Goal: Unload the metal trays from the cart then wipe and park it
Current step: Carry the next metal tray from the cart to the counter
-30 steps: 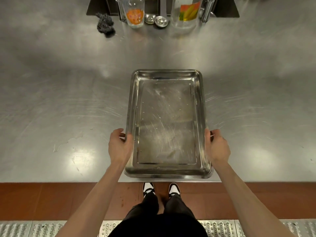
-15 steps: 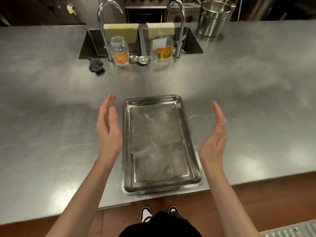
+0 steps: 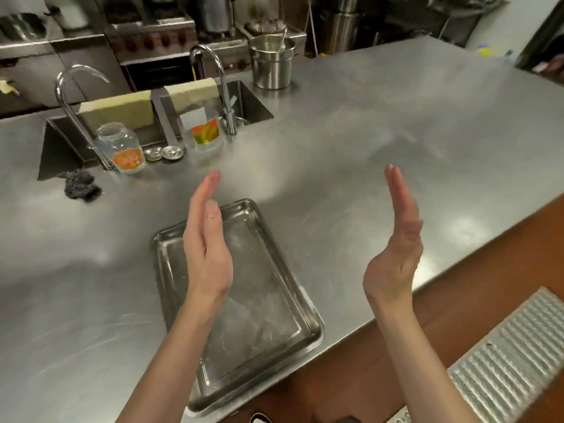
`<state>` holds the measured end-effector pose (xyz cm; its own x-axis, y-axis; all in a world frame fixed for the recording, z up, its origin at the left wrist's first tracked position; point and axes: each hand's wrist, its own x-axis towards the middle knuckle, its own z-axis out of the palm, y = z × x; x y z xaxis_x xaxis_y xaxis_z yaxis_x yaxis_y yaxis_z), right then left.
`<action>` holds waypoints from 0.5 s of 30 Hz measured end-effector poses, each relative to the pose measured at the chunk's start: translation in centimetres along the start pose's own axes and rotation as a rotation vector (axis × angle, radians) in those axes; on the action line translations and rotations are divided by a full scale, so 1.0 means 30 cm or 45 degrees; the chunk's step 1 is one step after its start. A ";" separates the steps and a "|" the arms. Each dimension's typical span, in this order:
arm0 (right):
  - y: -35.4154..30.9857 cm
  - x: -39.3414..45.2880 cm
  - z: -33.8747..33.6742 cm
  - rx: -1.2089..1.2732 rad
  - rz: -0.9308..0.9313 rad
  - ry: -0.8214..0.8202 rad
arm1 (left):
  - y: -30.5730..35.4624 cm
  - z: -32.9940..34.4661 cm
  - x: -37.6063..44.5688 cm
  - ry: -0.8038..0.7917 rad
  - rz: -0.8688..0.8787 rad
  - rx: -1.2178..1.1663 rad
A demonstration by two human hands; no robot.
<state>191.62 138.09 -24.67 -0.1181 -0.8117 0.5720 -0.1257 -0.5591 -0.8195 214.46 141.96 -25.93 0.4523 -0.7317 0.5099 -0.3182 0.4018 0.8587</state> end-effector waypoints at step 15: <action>-0.027 0.132 -0.910 -0.382 0.017 0.641 | 0.280 0.959 -0.110 -0.546 -0.060 -0.467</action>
<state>164.37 139.94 -20.76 -0.5657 -0.5971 0.5687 -0.3861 -0.4176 -0.8225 186.32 131.90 -21.88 0.0560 -0.8810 0.4699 0.0391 0.4722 0.8806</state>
